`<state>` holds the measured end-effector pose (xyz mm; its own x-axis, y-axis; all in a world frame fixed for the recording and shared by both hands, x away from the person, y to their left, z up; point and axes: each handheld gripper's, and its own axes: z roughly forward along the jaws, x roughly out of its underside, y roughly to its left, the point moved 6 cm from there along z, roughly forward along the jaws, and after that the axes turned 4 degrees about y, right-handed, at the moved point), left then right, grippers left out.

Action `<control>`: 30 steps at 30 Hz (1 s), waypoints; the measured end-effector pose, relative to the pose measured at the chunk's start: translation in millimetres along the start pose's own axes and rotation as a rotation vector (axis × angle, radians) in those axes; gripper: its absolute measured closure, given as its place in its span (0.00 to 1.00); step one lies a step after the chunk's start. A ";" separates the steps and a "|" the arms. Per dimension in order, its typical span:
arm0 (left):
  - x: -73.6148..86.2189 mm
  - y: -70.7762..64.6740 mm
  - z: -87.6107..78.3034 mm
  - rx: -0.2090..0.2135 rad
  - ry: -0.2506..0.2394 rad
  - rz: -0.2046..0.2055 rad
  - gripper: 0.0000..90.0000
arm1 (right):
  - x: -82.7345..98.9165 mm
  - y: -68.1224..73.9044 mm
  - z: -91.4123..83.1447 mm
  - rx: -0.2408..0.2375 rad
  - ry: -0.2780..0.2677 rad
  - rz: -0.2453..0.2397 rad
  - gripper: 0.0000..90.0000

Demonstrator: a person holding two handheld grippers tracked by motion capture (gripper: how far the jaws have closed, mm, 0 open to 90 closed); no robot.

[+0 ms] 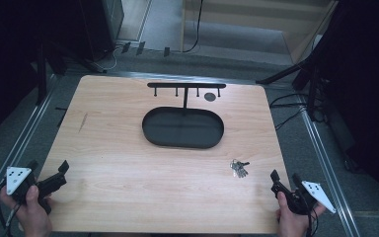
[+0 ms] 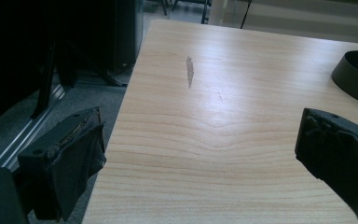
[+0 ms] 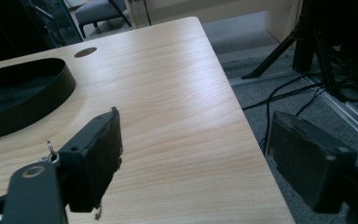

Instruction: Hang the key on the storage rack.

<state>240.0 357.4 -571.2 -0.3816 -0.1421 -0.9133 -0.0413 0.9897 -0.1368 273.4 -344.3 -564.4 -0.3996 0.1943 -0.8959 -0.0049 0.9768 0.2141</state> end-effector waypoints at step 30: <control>0.3 -1.3 0.1 0.011 0.004 -0.003 0.02 | -75.1 45.7 9.3 -0.004 0.189 -0.203 0.37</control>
<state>240.1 356.0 -571.3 -0.3854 -0.1450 -0.9113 -0.0323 0.9891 -0.1437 311.8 -313.4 -490.9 -0.5540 -0.0258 -0.8321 -0.1055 0.9936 0.0395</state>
